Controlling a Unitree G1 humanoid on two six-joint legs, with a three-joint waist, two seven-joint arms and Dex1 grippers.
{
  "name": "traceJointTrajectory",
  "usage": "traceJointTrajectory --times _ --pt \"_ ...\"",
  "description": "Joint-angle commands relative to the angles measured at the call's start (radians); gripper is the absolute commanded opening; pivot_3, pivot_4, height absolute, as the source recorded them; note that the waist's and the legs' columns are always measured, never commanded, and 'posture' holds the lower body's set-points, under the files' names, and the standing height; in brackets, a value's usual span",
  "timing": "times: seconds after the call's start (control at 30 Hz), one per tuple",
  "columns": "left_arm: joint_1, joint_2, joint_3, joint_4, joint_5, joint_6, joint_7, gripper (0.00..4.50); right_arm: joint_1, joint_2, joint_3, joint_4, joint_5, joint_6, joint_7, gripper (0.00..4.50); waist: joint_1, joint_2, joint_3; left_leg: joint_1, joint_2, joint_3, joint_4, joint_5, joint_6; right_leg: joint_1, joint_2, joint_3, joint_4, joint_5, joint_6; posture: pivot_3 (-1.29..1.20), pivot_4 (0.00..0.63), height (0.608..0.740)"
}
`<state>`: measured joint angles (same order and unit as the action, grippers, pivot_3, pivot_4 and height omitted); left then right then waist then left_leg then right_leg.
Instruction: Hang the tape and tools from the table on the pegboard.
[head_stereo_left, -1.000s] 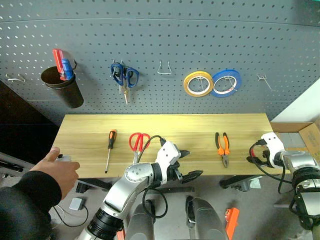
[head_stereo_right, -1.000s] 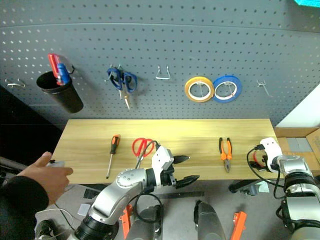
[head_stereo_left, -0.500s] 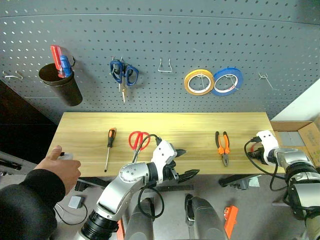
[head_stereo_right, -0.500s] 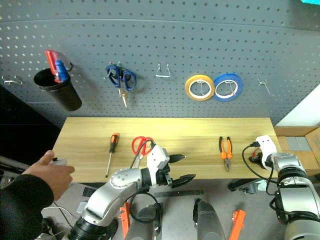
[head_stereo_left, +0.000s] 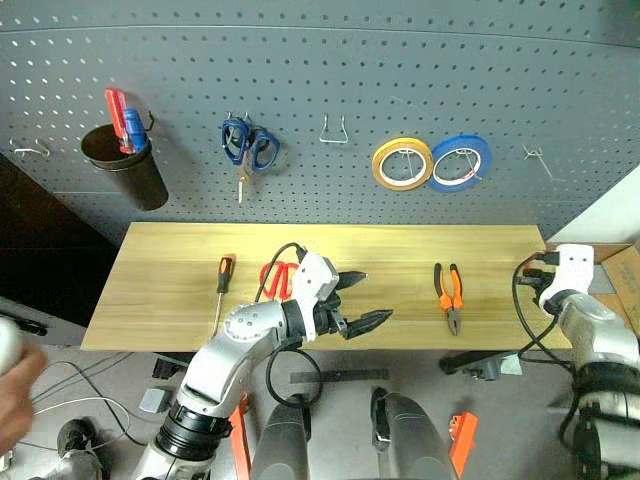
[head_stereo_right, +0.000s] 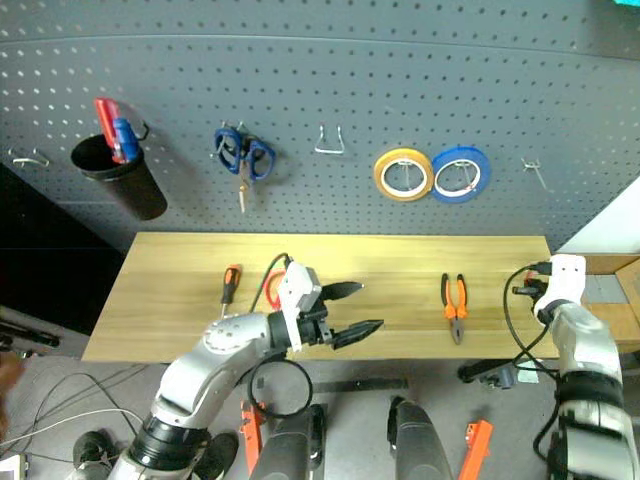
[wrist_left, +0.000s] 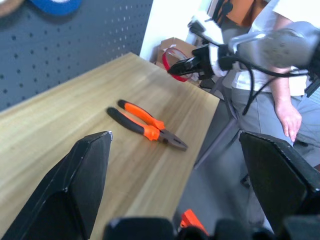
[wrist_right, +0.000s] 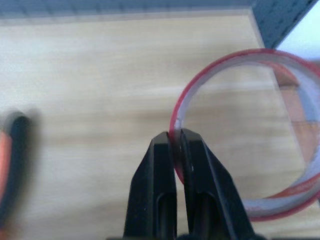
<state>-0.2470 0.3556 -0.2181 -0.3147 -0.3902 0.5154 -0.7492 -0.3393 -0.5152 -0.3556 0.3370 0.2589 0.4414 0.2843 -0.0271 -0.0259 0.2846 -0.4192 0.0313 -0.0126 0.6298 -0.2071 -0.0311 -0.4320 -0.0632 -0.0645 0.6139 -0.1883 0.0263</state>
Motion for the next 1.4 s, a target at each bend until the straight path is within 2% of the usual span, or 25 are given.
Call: traceJointTrajectory --times 0.03,0.17,0.27,0.57,1.1,1.27,1.4 --pt "-0.006 0.006 0.017 -0.025 -0.019 -0.019 -0.016 4.37 0.079 0.025 -0.107 -0.347 0.076 0.115 -0.09 0.02 -0.001 0.001 0.0 0.0 0.0 0.001 0.0 0.0 0.0 -0.001 0.0 0.001 0.0 0.0 0.001 -0.08 0.274 0.74" --pt "-0.026 0.002 0.043 0.016 -0.011 -0.048 -0.009 4.37 0.109 0.096 -0.16 -0.553 0.145 0.122 -0.146 0.02 -0.006 0.001 0.0 -0.001 0.0 0.002 0.001 0.0 0.0 -0.004 0.0 0.003 0.001 0.001 0.002 -0.11 0.278 0.74" --pt "-0.057 -0.003 0.066 0.049 -0.011 -0.067 -0.004 4.37 0.09 0.12 -0.146 -0.633 0.174 0.096 -0.137 0.02 -0.006 0.001 0.0 -0.002 0.0 0.002 0.001 0.0 0.0 -0.005 0.001 0.003 0.002 0.0 -0.001 -0.11 0.283 0.74" --pt "-0.071 -0.009 0.073 0.07 -0.006 -0.092 -0.005 4.37 -0.028 0.102 -0.094 -0.621 0.222 0.082 -0.077 0.02 -0.006 0.001 0.0 -0.003 0.0 0.011 0.0 0.0 0.0 -0.01 0.002 0.013 0.004 0.001 0.002 -0.12 0.263 0.74" --pt "-0.071 -0.022 0.074 0.065 -0.003 -0.093 0.005 4.37 -0.163 0.006 -0.034 -0.328 0.201 0.054 0.084 0.02 -0.01 0.001 0.0 -0.001 -0.001 0.016 0.007 0.0 0.0 -0.011 0.003 0.022 0.011 0.003 0.004 -0.12 0.258 0.74" --pt "-0.074 -0.027 0.075 0.061 -0.003 -0.09 0.013 4.37 -0.259 0.005 0.025 -0.138 0.17 -0.004 0.165 0.02 -0.022 0.001 0.0 -0.001 0.0 0.016 0.012 0.0 0.001 -0.011 0.005 0.024 0.015 0.003 0.004 -0.11 0.259 0.74" --pt "-0.077 -0.026 0.082 0.055 -0.005 -0.086 0.023 4.37 -0.392 0.006 0.082 0.117 0.099 -0.114 0.212 0.02 -0.032 0.001 0.0 -0.001 0.0 0.016 0.014 0.0 0.001 -0.01 0.007 0.028 0.015 0.003 0.003 -0.1 0.26 0.74"
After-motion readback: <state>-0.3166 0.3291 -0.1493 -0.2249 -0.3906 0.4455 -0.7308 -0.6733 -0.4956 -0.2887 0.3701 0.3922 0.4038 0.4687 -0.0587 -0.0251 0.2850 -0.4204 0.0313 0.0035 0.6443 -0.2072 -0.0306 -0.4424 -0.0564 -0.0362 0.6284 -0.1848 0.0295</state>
